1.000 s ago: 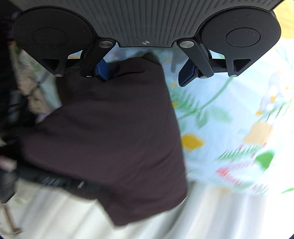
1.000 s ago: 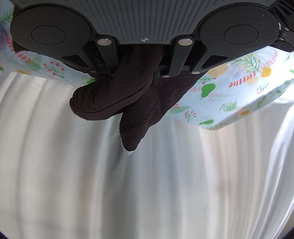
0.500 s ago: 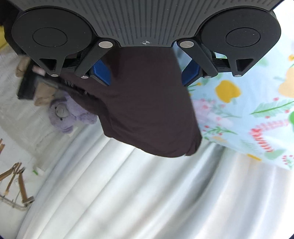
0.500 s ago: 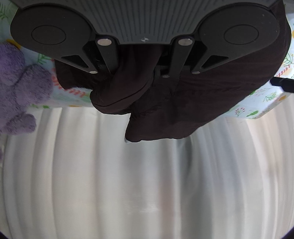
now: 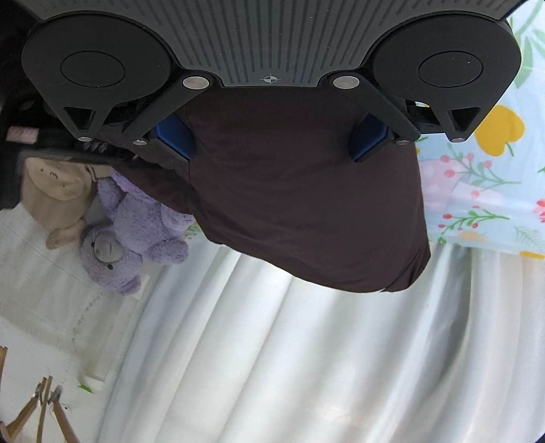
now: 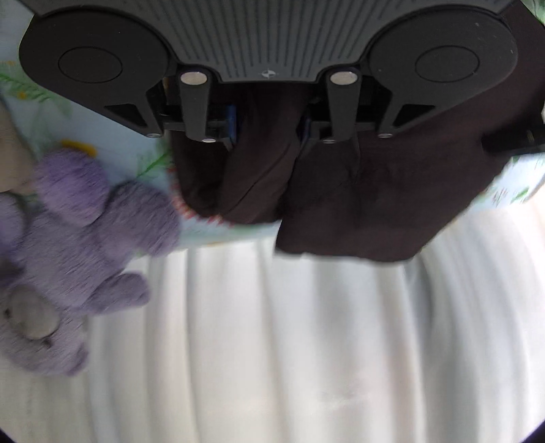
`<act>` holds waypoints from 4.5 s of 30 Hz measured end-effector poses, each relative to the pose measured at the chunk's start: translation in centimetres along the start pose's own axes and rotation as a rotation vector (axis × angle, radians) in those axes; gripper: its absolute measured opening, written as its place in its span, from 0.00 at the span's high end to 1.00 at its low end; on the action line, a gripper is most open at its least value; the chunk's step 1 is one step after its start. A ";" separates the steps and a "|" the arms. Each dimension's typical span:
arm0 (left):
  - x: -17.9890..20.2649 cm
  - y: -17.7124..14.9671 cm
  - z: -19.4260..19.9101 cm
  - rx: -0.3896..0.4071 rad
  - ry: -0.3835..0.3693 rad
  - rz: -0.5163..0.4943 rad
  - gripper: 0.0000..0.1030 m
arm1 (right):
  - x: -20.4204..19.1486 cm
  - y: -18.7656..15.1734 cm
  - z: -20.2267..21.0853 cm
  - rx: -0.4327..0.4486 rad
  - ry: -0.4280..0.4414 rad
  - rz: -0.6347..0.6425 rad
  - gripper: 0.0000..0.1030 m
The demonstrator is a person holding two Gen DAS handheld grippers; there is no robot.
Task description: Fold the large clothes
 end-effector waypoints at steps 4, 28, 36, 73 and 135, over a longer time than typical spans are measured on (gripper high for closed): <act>1.3 -0.3 -0.8 -0.014 0.020 -0.065 0.01 | -0.9 3.6 2.5 0.151 0.042 -0.064 0.51; -1.5 3.6 -9.0 0.049 0.250 0.076 0.02 | -3.3 -4.7 -7.7 0.117 -0.024 -0.127 0.69; -2.1 0.7 -12.1 0.067 0.354 0.004 0.00 | -4.4 -5.0 -7.7 0.135 -0.052 -0.080 0.68; -5.4 6.5 -20.6 -0.184 0.453 -0.023 0.00 | -3.4 1.3 -11.8 0.001 -0.025 -0.110 0.48; -7.4 -6.3 6.8 -0.366 0.216 0.083 0.00 | 3.8 -9.2 9.2 0.114 -0.077 -0.313 0.45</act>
Point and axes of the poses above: each gripper's, at about its wrist camera, not at the fingertips, and z roughly against the way its jaws point, x to its right, y to its top, the point moved 1 cm from there along -z, roughly the way its jaws point, and after that the axes turned 4 degrees about x, right-handed, at the moved point
